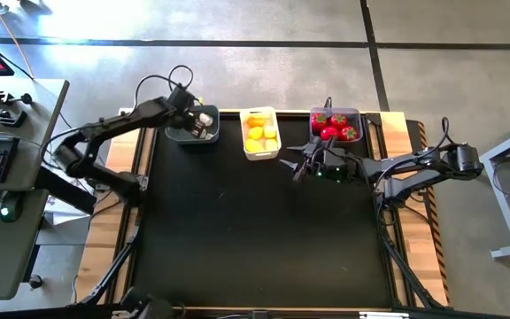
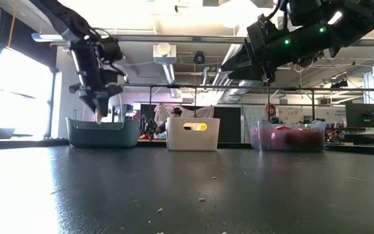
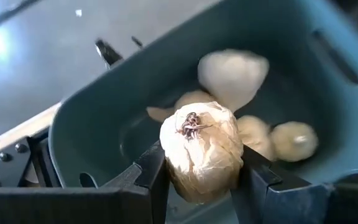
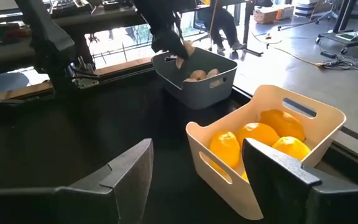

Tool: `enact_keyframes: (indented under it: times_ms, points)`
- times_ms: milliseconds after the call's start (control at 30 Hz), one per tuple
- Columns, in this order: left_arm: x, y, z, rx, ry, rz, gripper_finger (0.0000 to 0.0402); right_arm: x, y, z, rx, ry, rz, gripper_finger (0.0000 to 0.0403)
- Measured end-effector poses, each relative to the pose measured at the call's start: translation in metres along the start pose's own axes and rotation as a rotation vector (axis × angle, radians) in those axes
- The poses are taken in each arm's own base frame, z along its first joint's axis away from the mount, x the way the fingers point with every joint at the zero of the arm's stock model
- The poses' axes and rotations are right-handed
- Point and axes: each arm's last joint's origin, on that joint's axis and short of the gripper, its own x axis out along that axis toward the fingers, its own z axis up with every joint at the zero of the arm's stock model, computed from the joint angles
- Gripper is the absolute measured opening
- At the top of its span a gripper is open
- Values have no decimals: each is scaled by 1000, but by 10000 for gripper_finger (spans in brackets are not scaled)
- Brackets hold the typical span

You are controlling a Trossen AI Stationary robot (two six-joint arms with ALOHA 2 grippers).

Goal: Sort produce into baskets
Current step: Put the white garlic into the blue bin, then return to Home Position

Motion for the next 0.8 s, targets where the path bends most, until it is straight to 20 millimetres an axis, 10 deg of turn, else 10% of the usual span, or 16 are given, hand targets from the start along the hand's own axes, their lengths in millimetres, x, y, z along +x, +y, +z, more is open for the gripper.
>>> enact_keyframes:
  times_ms: [800]
  points:
    - [13,-7,-9,84,102,138,232,0,-1,-1,-69,5,-25,236]
